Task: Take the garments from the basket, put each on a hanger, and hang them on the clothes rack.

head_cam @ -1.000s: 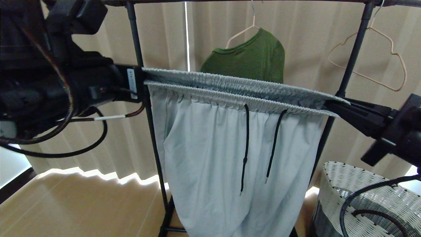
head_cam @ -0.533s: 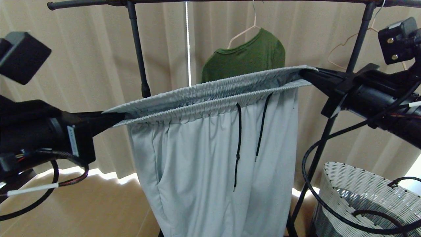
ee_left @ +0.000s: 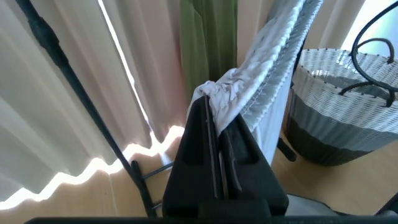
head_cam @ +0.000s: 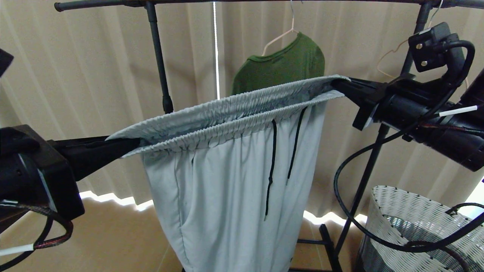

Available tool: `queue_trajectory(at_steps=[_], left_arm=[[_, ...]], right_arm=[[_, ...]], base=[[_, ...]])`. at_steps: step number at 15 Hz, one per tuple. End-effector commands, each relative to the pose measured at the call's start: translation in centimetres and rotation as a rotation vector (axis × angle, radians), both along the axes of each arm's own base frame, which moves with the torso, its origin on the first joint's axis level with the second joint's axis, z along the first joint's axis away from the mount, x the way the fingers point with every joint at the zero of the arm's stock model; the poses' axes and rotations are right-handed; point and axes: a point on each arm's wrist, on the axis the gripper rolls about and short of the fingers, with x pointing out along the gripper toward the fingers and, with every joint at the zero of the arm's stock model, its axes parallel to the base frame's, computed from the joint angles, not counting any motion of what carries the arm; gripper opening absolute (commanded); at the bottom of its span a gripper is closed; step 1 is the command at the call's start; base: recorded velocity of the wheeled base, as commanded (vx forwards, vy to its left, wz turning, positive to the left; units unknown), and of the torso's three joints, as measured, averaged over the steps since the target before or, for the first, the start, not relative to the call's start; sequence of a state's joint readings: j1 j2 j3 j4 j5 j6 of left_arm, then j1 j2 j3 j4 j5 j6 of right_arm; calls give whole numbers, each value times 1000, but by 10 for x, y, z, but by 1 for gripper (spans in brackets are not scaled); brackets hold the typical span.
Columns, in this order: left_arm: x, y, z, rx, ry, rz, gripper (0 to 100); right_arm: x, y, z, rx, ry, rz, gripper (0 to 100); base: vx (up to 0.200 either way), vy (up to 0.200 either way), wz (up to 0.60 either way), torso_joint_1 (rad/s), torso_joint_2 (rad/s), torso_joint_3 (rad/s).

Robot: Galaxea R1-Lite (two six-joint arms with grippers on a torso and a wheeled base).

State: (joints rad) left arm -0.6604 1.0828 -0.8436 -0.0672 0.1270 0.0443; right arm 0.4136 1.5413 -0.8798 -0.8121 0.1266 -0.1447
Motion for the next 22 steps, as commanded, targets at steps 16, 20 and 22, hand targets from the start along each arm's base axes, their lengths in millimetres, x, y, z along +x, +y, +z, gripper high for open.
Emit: queue_trajectory(at_steps=[16, 20, 22], left_arm=[[49, -12, 50, -32, -117, 107, 0], [46, -11, 46, -27, -109, 105, 0], [46, -11, 43, -22, -100, 105, 0]], right_arm=[[-70, -32, 13, -40, 86, -7, 0], [-70, -33, 9, -50, 105, -11, 0], [-70, -33, 9, -52, 107, -11, 0]], base=[[0, 0, 0, 0, 0, 0], [0, 0, 0, 0, 0, 0], [0, 0, 0, 0, 0, 0]])
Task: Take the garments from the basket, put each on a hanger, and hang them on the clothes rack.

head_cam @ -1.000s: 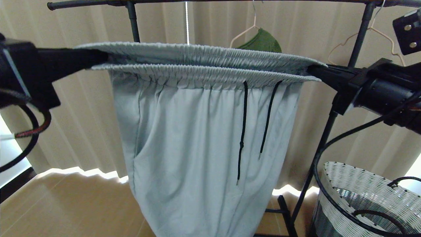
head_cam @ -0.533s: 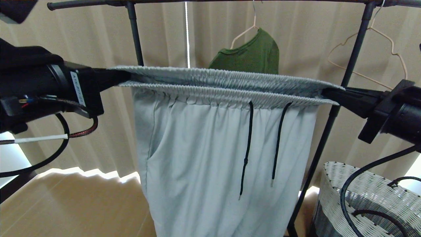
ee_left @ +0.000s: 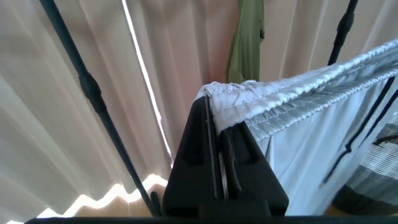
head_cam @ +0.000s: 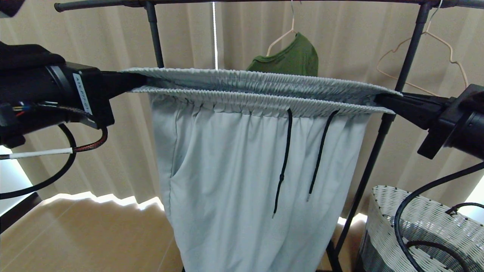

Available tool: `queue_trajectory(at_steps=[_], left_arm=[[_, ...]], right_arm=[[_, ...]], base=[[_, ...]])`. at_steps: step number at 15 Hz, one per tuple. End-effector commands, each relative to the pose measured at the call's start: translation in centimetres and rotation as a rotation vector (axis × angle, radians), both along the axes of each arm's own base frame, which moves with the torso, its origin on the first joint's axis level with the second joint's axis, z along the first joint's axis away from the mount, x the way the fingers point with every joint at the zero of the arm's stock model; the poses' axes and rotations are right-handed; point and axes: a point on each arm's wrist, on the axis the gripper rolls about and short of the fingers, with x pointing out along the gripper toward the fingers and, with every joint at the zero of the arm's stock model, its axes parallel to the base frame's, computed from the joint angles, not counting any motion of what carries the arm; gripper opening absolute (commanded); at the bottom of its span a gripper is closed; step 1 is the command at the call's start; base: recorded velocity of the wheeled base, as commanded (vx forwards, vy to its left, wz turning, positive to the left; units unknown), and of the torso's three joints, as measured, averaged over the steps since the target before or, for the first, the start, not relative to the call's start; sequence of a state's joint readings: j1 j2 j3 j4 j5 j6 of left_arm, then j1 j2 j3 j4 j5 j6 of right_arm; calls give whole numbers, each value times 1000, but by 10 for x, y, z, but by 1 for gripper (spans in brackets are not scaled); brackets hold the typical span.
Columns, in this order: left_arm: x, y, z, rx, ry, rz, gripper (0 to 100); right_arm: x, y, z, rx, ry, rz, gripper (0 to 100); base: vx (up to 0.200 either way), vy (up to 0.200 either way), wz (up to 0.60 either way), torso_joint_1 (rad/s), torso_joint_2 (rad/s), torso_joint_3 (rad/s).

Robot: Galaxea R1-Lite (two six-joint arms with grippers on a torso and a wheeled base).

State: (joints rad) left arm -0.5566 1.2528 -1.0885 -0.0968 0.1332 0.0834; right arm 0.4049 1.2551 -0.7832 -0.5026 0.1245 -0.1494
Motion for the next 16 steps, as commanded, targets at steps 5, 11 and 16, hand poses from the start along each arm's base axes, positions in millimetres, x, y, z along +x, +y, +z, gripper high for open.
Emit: queue_trajectory(at_steps=[5, 11, 16], left_arm=[[2, 8, -22, 31, 62, 64, 0], [22, 8, -30, -28, 99, 273, 0], [20, 5, -38, -21, 90, 255, 0]], right_arm=[[-3, -1, -19, -14, 48, 11, 100], [-13, 13, -28, 98, 69, 124, 100], [-17, 15, -35, 138, 139, 243, 100]], base=[[0, 0, 0, 0, 0, 0], [0, 0, 0, 0, 0, 0], [0, 0, 0, 0, 0, 0]])
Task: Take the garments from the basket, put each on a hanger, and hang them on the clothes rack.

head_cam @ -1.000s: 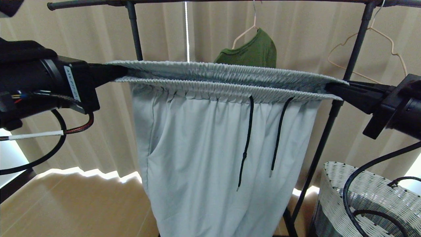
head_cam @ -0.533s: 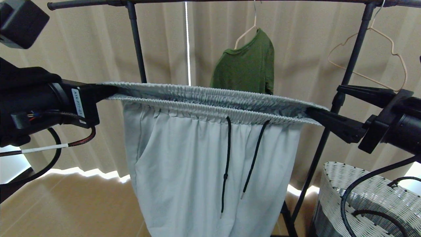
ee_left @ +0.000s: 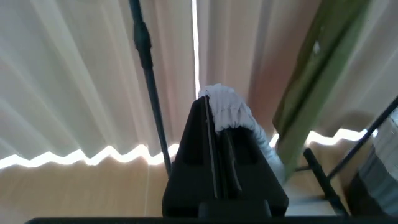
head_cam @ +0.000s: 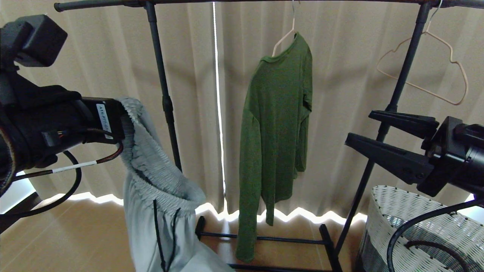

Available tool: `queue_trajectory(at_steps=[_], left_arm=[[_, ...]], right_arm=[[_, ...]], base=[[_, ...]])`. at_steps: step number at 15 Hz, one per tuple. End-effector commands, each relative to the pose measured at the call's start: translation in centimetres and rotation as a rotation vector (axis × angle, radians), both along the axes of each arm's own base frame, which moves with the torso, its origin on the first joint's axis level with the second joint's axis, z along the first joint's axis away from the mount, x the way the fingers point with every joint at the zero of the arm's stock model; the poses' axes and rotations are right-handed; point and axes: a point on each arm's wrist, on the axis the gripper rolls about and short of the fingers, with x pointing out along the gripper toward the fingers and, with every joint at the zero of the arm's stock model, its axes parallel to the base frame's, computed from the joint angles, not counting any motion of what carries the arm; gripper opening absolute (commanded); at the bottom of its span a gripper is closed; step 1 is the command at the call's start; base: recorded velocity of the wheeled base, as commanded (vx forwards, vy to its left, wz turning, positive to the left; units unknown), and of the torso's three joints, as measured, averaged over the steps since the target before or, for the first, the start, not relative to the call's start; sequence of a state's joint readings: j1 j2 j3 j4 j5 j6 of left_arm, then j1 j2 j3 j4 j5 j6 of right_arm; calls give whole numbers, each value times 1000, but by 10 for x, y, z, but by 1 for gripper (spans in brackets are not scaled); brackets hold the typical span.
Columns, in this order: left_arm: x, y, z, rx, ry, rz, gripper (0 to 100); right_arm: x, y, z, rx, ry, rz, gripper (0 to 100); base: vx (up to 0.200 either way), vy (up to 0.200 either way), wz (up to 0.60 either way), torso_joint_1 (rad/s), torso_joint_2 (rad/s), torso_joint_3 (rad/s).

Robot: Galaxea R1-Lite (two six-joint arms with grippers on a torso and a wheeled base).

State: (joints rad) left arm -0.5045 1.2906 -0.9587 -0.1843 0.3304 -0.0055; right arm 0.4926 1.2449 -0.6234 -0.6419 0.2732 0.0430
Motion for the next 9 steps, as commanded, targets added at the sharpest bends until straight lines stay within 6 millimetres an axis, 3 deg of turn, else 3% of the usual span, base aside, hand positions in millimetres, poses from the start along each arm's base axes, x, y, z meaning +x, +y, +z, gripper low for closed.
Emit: queue_trajectory(at_steps=[1, 6, 9], left_arm=[[0, 2, -3, 7, 7, 8, 0], [-32, 45, -14, 77, -17, 159, 0], [-49, 59, -31, 53, 4, 169, 0]], right_arm=[[-2, -1, -11, -25, 28, -5, 100], [-9, -50, -38, -213, 16, -280, 100], [-35, -69, -57, -261, 61, -381, 100]], base=[[0, 0, 0, 0, 0, 0], [0, 0, 0, 0, 0, 0], [0, 0, 0, 0, 0, 0]])
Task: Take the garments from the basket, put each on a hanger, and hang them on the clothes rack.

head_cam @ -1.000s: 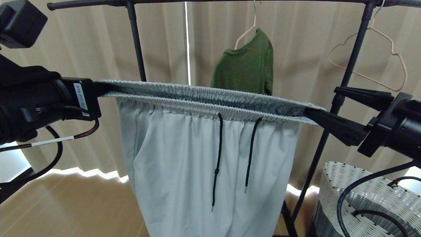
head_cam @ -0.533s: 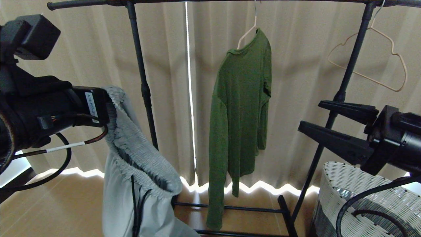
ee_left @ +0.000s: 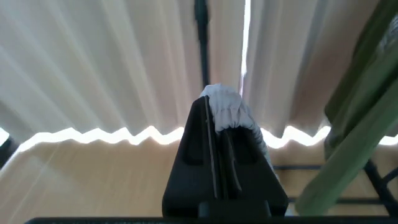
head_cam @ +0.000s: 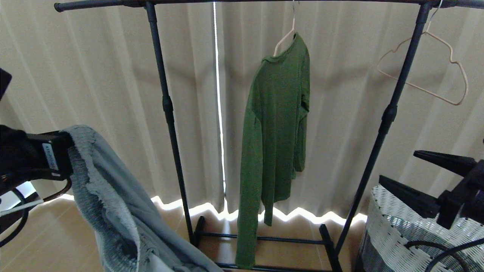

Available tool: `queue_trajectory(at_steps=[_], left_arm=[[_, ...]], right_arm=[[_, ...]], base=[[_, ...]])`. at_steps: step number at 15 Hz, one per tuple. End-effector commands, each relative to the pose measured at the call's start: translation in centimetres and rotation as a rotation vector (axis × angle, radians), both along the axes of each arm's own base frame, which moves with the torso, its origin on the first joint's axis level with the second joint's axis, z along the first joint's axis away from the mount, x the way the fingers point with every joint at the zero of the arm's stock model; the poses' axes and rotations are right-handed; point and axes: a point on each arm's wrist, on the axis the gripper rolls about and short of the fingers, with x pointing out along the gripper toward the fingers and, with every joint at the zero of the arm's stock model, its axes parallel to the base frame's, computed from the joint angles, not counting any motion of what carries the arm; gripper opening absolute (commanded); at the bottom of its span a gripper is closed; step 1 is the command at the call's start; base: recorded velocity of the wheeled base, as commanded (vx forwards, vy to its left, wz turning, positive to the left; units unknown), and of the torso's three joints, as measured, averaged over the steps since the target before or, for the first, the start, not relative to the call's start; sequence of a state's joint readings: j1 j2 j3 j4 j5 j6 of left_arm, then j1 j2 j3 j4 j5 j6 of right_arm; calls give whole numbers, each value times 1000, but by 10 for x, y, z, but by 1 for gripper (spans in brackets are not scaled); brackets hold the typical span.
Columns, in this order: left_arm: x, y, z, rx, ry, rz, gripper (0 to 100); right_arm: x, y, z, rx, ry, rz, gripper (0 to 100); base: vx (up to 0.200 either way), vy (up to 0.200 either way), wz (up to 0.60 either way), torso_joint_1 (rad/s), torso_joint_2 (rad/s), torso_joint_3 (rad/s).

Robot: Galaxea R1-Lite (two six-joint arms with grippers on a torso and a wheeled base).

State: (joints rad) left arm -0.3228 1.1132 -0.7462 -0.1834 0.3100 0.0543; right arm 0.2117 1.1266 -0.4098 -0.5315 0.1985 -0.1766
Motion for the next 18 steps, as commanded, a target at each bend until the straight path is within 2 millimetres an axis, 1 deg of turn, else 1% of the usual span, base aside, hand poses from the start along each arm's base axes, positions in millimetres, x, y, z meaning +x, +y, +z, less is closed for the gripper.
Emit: queue_trajectory(at_steps=[1, 2, 3, 4, 5, 7, 9, 11, 13, 16, 18], left_arm=[[-22, 11, -4, -19, -31, -2, 0], [-28, 13, -4, -25, -43, -4, 0], [-28, 13, -5, -25, -42, -4, 0], [-33, 16, -4, -37, -55, 9, 0], [-34, 17, -4, -47, -58, 20, 0], [-36, 19, -5, -74, -61, 31, 0], [-36, 19, -10, -75, -54, 32, 0], [-36, 19, -12, -94, -70, 33, 0], [-36, 19, -16, -100, -74, 34, 0], [-37, 19, -15, -104, -84, 29, 0], [-38, 19, -17, -100, -78, 26, 0]], right_arm=[[-27, -11, -14, -10, -3, -62, 100], [-30, -12, -12, -13, -25, -70, 100], [-30, -12, -12, -15, -27, -70, 100], [-35, -13, -9, -36, -68, -75, 100], [-38, -14, -7, -45, -87, -78, 100], [-44, -19, -4, -51, -123, -139, 100], [-41, -25, -1, -53, -124, -200, 100], [-36, -27, -1, -56, -109, -218, 100], [-29, -27, 4, -55, -110, -223, 100], [-29, -27, 4, -55, -108, -222, 100], [-28, -27, 3, -55, -107, -220, 100]], base=[[0, 0, 0, 0, 0, 0], [0, 0, 0, 0, 0, 0], [0, 0, 0, 0, 0, 0], [0, 0, 0, 0, 0, 0], [0, 0, 0, 0, 0, 0], [0, 0, 0, 0, 0, 0], [0, 0, 0, 0, 0, 0], [0, 0, 0, 0, 0, 0], [0, 0, 0, 0, 0, 0], [0, 0, 0, 0, 0, 0], [0, 0, 0, 0, 0, 0]])
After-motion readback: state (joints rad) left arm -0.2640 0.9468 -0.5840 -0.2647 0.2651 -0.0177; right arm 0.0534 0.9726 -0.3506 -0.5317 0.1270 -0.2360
